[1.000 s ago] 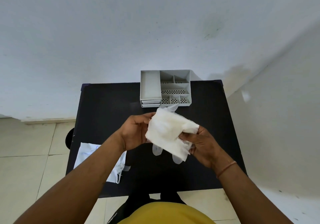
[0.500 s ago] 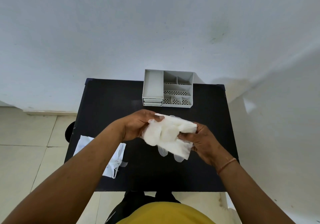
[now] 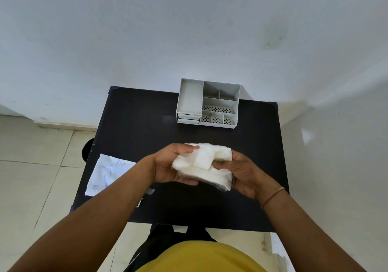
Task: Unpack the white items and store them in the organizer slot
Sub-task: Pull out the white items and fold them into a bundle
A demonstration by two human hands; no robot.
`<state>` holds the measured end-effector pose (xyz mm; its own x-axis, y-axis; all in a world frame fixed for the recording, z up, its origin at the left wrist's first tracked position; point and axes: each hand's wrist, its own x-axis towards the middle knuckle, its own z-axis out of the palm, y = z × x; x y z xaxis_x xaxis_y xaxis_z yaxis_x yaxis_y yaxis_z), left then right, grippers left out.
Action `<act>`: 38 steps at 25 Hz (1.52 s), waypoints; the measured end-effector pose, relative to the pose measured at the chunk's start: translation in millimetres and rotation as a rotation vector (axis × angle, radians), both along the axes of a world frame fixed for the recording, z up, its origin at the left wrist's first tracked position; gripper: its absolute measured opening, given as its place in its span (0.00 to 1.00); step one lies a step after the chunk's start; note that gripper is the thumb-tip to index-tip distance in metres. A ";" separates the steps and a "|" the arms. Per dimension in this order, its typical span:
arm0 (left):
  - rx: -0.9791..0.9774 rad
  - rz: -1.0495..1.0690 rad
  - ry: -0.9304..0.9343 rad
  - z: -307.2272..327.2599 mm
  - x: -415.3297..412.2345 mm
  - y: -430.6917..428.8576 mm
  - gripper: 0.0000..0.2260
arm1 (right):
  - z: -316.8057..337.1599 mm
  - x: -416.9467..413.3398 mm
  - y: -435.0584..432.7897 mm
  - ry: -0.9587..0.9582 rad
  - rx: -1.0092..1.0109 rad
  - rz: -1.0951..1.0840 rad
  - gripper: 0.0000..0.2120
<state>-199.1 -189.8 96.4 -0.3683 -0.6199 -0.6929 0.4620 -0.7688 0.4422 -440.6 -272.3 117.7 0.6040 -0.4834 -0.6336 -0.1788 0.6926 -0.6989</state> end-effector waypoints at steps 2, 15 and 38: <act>0.016 0.070 0.047 -17.3 -8.9 13.2 0.27 | 0.3 0.0 3.0 0.079 -0.042 0.074 0.21; 0.096 0.510 0.171 -32.6 -4.1 29.0 0.19 | 32.2 -27.1 -6.2 0.299 -0.889 0.315 0.22; -0.019 0.496 0.276 -31.9 -6.5 30.9 0.17 | 16.9 -2.9 -3.8 0.403 -0.683 -0.166 0.11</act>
